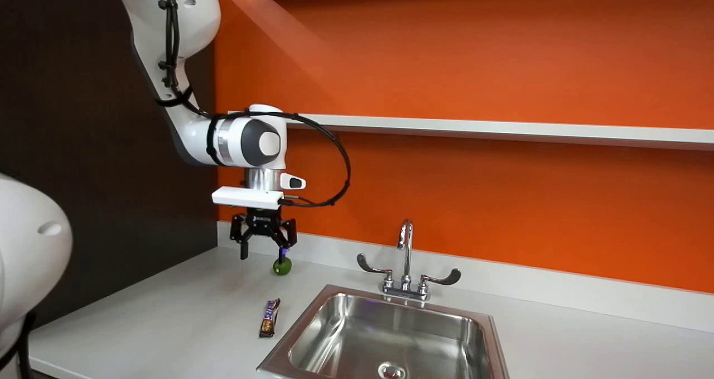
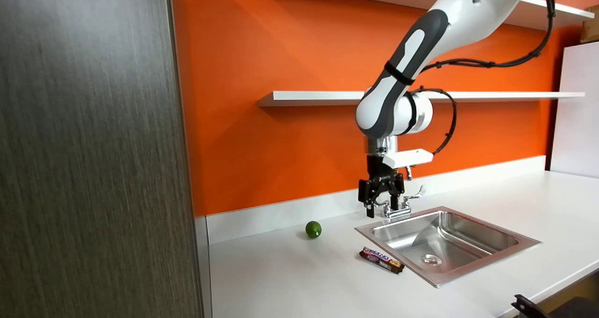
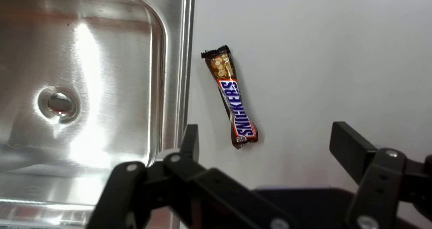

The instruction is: Put the brown packet on the bottom shelf.

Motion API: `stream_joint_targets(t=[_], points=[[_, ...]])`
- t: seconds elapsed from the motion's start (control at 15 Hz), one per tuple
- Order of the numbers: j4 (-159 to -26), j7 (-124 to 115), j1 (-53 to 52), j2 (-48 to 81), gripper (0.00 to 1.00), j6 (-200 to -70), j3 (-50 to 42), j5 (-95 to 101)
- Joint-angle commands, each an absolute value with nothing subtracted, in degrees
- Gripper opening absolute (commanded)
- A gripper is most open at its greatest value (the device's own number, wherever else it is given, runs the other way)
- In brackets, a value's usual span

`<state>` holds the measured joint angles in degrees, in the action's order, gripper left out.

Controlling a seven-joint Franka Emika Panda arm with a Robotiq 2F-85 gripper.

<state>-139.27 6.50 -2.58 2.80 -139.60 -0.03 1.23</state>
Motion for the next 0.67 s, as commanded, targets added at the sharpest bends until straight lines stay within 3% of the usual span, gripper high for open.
stream_joint_targets(t=[0.0, 0.6], points=[[-136.0, 11.6, -1.1, 8.3, 1.00, -141.2, 0.2, -0.2], [-131.9, 14.5, 0.3, 18.9, 1.00, -145.4, 1.5, 0.0]])
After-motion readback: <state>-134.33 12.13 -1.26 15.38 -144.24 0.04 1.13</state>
